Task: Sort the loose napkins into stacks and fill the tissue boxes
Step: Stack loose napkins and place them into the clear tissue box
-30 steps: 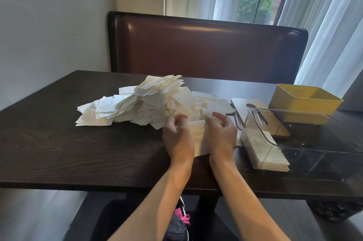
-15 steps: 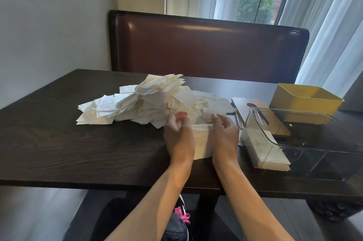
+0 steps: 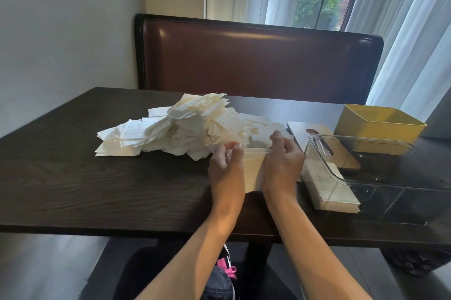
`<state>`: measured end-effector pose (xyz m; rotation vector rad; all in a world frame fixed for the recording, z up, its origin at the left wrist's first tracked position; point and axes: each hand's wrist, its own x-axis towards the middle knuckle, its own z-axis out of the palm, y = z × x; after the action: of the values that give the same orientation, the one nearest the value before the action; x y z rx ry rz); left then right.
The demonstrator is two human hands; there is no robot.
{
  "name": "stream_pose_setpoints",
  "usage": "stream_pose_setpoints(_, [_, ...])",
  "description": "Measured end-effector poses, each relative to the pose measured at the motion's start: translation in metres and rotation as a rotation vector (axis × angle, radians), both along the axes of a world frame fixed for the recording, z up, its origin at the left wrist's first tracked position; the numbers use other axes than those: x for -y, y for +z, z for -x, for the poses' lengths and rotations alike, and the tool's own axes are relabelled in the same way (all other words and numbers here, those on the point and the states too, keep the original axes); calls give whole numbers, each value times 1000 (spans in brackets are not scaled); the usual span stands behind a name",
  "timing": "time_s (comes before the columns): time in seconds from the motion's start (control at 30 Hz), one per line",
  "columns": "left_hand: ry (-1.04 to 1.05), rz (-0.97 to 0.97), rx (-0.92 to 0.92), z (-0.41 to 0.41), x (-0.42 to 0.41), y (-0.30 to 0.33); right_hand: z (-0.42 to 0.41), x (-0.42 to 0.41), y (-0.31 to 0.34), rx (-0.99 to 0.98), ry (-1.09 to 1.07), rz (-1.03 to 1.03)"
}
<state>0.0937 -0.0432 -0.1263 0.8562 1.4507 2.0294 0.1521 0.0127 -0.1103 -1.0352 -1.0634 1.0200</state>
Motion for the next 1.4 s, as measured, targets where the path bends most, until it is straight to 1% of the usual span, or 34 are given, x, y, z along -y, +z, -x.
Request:
stream_pose_setpoints(0.07, [40,39,59,3,-5,-2,-1,2,-3,-15,77,62])
stream_pose_setpoints(0.13, [77,61,87,5,-6,-4,-2,3,-8,4,106,103])
stream_pose_setpoints(0.23, [102,43,82,5,-3,-3,-5,7,-14,2,102,149])
stream_pose_setpoints(0.33, [69,24,80,2,-2,-1,-8,12,-14,-79,135,188])
stream_pose_setpoints(0.4, [71,46,49,3,-3,-3,-12,12,-12,-120,143,203])
stream_pose_setpoints(0.5, [98,49,46,3,-3,-3,-15,12,-9,-100,172,176])
stream_pose_setpoints(0.6, [82,54,32,3,-3,-3,-16,14,-10,9,235,143])
stream_pose_setpoints(0.67, [85,79,13,4,-3,-4,-16,14,-13,65,221,135])
stream_pose_setpoints(0.77, [74,68,81,7,-3,-4,-18,14,-12,37,185,159])
stream_pose_setpoints(0.83, [32,58,101,5,-4,-2,-17,14,-9,14,199,163])
stream_pose_setpoints(0.9, [19,76,66,3,-8,-2,-15,15,-9,47,219,143])
stream_pose_setpoints(1.03, [127,138,-49,5,-14,-2,-13,15,-10,107,189,102])
stream_pose_setpoints(1.13, [148,104,-40,5,-16,2,-14,18,-7,136,180,61])
stream_pose_setpoints(1.27, [227,55,-10,10,-17,7,-17,27,-3,70,242,3])
stream_pose_setpoints(1.33, [258,59,8,15,-19,10,-19,31,-4,142,275,-84])
stream_pose_setpoints(1.4, [259,83,37,18,-19,13,-19,31,-5,297,259,-167])
